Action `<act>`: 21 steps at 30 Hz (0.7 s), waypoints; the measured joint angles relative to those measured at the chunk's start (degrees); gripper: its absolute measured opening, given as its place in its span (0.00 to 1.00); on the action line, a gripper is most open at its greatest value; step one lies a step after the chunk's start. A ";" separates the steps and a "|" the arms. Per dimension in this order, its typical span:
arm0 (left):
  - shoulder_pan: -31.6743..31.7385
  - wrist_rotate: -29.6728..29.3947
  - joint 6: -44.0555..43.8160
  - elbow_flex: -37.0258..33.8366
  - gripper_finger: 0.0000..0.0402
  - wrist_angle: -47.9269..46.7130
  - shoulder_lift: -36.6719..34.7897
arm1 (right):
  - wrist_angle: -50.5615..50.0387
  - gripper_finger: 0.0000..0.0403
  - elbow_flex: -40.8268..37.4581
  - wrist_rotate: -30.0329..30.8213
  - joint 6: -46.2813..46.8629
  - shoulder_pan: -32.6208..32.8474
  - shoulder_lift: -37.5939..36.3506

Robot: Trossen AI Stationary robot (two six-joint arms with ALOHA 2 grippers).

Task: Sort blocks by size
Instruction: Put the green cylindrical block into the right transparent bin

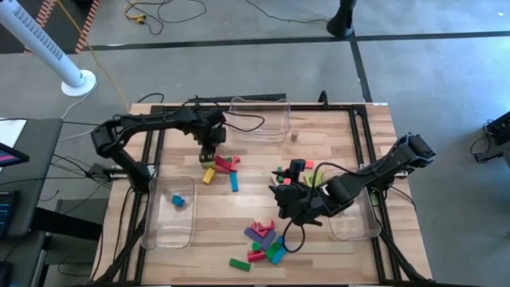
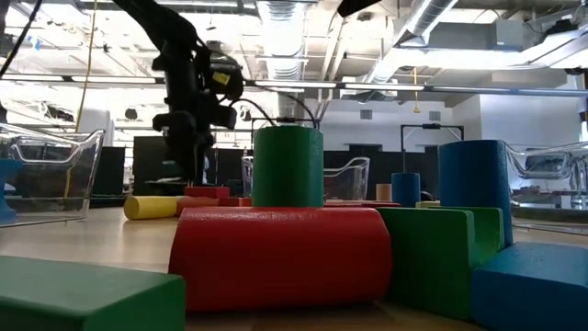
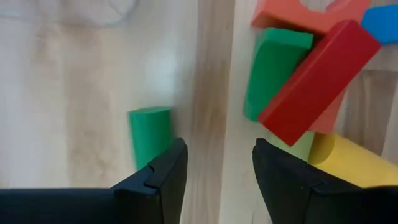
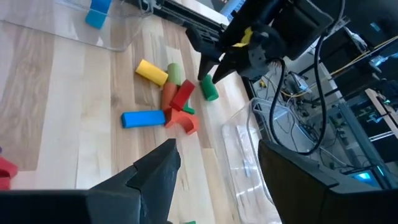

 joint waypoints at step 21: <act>3.41 -3.12 3.08 2.31 0.47 -0.57 4.61 | -0.22 0.64 0.00 0.02 -0.06 0.34 0.03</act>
